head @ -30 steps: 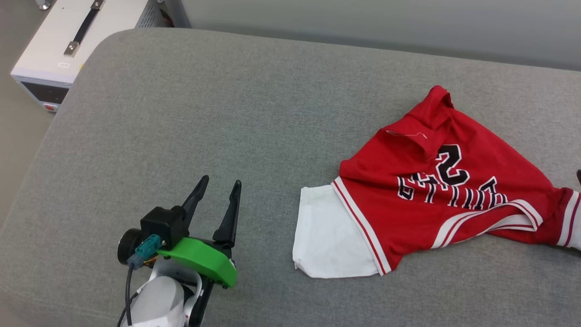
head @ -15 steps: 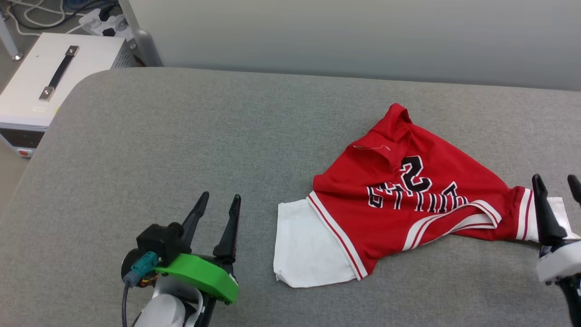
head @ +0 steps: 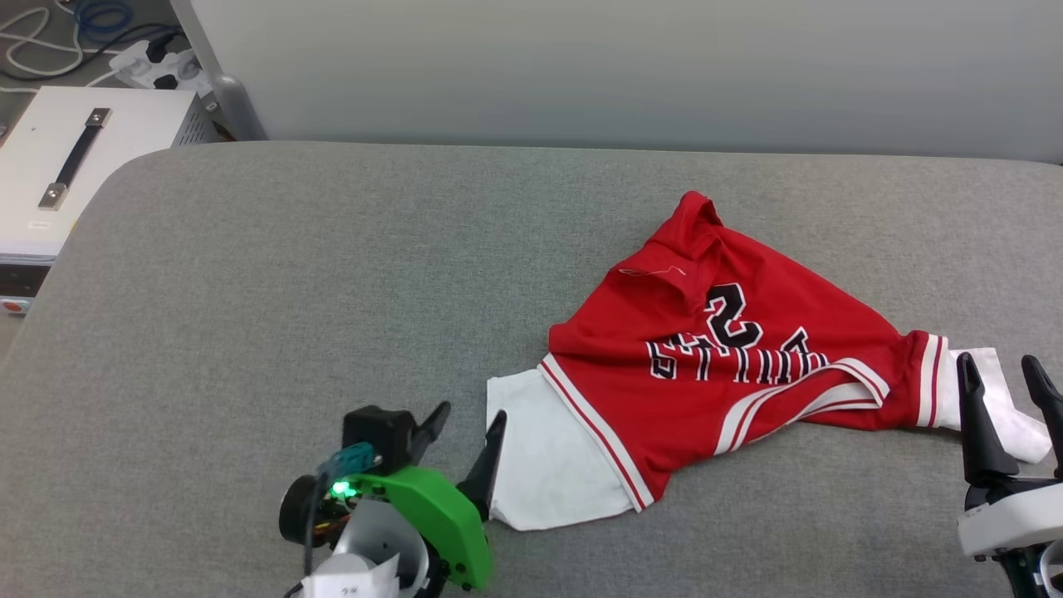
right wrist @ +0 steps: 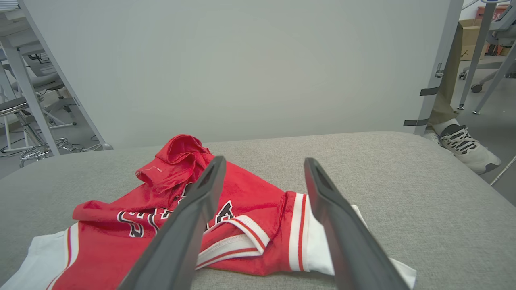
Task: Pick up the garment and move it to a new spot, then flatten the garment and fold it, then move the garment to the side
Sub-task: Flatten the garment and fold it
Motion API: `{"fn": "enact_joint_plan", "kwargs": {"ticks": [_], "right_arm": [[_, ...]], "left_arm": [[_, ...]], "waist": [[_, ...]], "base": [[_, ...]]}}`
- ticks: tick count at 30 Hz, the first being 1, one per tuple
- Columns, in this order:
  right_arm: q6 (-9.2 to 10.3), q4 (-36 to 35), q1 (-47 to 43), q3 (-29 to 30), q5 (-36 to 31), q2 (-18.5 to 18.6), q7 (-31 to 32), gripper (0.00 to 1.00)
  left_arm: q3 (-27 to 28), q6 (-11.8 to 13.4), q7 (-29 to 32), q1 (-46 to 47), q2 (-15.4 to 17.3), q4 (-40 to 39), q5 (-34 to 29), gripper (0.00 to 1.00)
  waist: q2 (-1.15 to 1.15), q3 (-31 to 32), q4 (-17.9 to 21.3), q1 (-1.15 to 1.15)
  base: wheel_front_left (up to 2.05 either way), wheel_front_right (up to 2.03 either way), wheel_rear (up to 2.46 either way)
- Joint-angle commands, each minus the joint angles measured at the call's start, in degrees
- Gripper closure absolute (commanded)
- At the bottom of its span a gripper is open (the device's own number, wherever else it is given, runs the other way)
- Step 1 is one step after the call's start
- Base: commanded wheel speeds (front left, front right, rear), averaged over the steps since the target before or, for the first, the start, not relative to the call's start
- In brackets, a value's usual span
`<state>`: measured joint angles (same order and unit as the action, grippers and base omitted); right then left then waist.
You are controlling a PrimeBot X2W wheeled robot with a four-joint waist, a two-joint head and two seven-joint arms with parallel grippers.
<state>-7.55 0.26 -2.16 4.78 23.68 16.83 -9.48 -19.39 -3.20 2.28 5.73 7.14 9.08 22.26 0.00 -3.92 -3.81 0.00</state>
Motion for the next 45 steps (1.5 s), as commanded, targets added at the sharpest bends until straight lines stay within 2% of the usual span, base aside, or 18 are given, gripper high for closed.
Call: {"fn": "enact_joint_plan", "kwargs": {"ticks": [1,5,9,13,16,25,26,27,30,33,45], "right_arm": [[0.06,-0.69,-0.05,0.3,-0.62,-0.18,0.46,0.0],[0.06,-1.98,0.17,0.45,-1.13,-0.82,1.29,0.0],[0.06,-2.88,0.67,-0.03,-1.38,-1.46,1.7,0.0],[0.06,-3.32,1.14,-0.19,-1.25,-1.78,2.0,0.0],[0.06,-3.51,1.38,-0.06,-1.14,-1.74,2.01,0.0],[0.06,-3.51,1.99,-0.14,-1.11,-1.7,2.24,0.0],[0.06,-3.51,2.05,-0.18,-1.12,-1.69,2.33,0.0],[0.06,-3.48,2.07,-0.2,-1.13,-1.66,2.43,0.0],[0.06,-3.2,2.02,-0.34,-1.14,-1.46,3.16,0.0],[0.06,-2.91,1.72,-0.26,-1.16,-1.36,3.62,0.0],[0.06,-2.55,-0.23,-1.02,-0.65,-0.05,7.64,0.0]], "left_arm": [[-0.9,1.17,4.66,0.55,0.35,-0.79,-0.32,0.0],[-3.19,5.44,19.96,0.3,1.87,-3.49,-2.07,0.0],[-4.68,7.8,28.36,0.04,3.15,-5.17,-3.57,0.0],[-5.18,9.18,31.17,-0.41,3.53,-4.8,-4.21,0.0],[-5.01,10.01,30.96,-0.27,3.68,-3.77,-4.68,0.0],[-5.59,9.86,31.19,0.24,3.19,1.94,-3.96,0.0],[-5.71,9.55,31.46,0.13,2.94,2.78,-3.43,0.43],[-5.76,9.28,31.48,0.09,2.78,3.29,-3.04,1.0],[-5.23,8.98,30.28,0.07,2.33,4.01,-1.94,1.0],[-3.49,9.84,27.34,0.14,2.4,3.78,-1.41,1.0],[7.11,14.97,13.82,0.23,5.56,-2.95,-0.2,1.0]], "waist": [[0.0,-0.45,0.3,0.0],[0.0,-1.44,1.07,0.0],[0.0,-2.66,2.22,0.0],[0.0,-3.86,3.3,0.0],[0.0,-4.69,3.86,0.0],[0.0,-6.31,4.59,0.0],[0.0,-6.44,4.6,0.0],[0.0,-6.51,4.59,0.0],[0.0,-6.46,4.36,0.0],[0.0,-5.8,3.93,0.0],[0.0,-2.22,2.0,0.0]], "base": [[0.0,0.0,0.0],[0.0,0.0,0.0],[0.0,0.0,0.0],[0.0,0.0,0.0],[0.0,0.0,0.0],[0.0,0.0,0.0],[0.0,0.0,0.0],[0.0,0.0,0.0],[0.0,0.0,0.0],[0.0,0.0,0.0],[0.0,0.0,0.0]]}}
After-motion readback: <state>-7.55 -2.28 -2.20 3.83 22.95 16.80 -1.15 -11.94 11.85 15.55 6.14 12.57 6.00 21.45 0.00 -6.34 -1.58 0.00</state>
